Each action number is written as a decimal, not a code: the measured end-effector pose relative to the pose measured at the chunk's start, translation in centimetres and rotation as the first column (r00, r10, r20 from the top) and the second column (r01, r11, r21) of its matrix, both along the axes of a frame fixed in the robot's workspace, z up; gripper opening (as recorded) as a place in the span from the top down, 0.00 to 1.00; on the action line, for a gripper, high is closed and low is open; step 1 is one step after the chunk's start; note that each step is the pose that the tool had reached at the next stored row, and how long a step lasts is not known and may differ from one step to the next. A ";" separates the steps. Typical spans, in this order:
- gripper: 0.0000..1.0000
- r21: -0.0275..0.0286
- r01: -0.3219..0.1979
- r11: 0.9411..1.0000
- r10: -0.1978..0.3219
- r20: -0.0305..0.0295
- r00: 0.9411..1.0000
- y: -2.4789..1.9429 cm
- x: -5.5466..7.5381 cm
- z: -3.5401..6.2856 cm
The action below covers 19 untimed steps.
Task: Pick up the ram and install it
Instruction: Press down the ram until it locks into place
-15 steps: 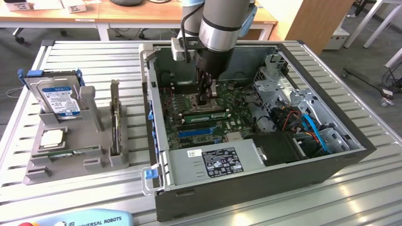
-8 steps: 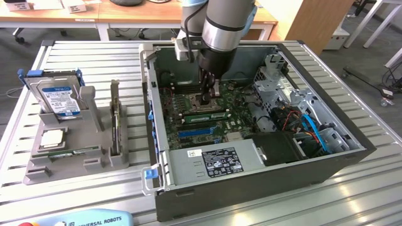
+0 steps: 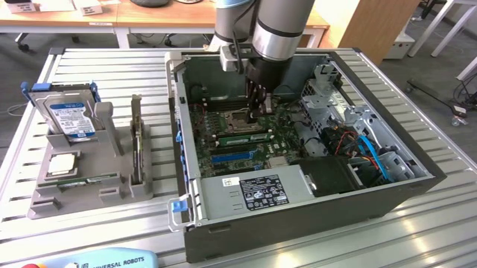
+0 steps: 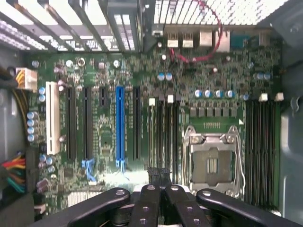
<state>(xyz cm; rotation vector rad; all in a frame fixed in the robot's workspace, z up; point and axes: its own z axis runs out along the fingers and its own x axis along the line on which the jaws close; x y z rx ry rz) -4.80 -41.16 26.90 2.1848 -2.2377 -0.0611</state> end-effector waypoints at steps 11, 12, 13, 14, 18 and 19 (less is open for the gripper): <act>0.90 0.000 0.000 1.000 0.000 0.000 1.000 0.00 0.2 -0.01; 0.90 0.000 0.000 1.000 0.000 0.000 1.000 0.00 0.2 -0.01; 0.90 0.000 0.000 1.000 0.000 0.000 1.000 0.00 0.2 -0.01; 0.90 0.000 0.000 1.000 0.000 0.000 1.000 0.00 0.2 -0.01; 0.90 0.000 0.015 1.000 -0.015 0.000 1.000 0.01 0.2 -0.01; 0.90 0.000 0.039 0.999 -0.039 0.000 0.999 0.01 0.2 -0.02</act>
